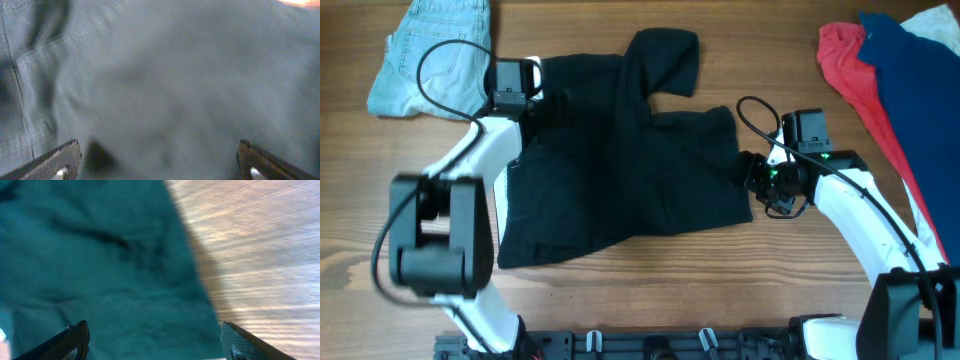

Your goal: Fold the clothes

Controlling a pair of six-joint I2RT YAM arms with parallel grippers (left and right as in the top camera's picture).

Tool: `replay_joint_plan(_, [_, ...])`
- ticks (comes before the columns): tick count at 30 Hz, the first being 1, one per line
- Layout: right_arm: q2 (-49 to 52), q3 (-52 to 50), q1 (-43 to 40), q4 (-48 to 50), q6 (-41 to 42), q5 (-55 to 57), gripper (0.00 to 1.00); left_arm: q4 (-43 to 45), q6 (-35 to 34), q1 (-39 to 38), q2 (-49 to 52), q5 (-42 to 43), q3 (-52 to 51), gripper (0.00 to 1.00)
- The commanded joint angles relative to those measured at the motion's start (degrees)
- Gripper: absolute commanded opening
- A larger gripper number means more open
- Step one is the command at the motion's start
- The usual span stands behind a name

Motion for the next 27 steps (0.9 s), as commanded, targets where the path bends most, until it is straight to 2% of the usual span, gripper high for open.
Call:
replay_joint_plan(1, [-1.53, 0.61, -1.07, 0.33, 2.82, 4.92, 0.85, -7.21, -2.36, -1.88, -10.62, -0.68, 0.02, 1.0])
replay_joint_plan(3, [-3.26, 0.63, -1.51, -1.03, 2.82, 4.72, 0.89, -12.98, -4.81, -2.23, -16.74, -0.61, 0.02, 1.0])
replay_joint_plan(6, [-4.31, 0.61, -1.51, -5.2, 2.78, 4.76, 0.94, -28.94, -13.86, -1.86, -29.31, -0.7, 0.0, 1.0])
replay_joint_plan(9, [-4.28, 0.61, -1.51, -6.86, 3.37, 4.63, 1.0, -44.85, -18.8, -1.84, -34.42, -0.7, -0.17, 1.0])
replay_joint_plan(13, [-4.28, 0.61, -1.51, -9.57, 2.93, 4.24, 0.99, -57.09, -20.11, -1.84, -34.91, 2.43, -0.94, 1.0])
replay_joint_plan(15, [-4.28, 0.61, -1.51, -11.8, 3.19, 2.1, 1.0, -58.38, -20.13, -1.86, -34.88, 9.31, -4.63, 1.0])
replay_joint_plan(17, [-4.28, 0.61, -1.44, -13.53, 3.1, -2.21, 0.99, -58.4, -20.2, -1.84, -34.88, 12.59, -9.84, 1.0])
replay_joint_plan(22, [-3.98, -0.37, -1.44, -14.1, 2.71, -2.14, 0.99, -55.58, -24.09, -1.79, -34.88, 12.37, -18.64, 1.0])
replay_joint_plan(27, [-0.66, -3.63, -1.44, -7.32, 2.73, -1.75, 1.0, -52.68, -29.77, -1.51, -34.75, 7.13, -20.39, 1.0])
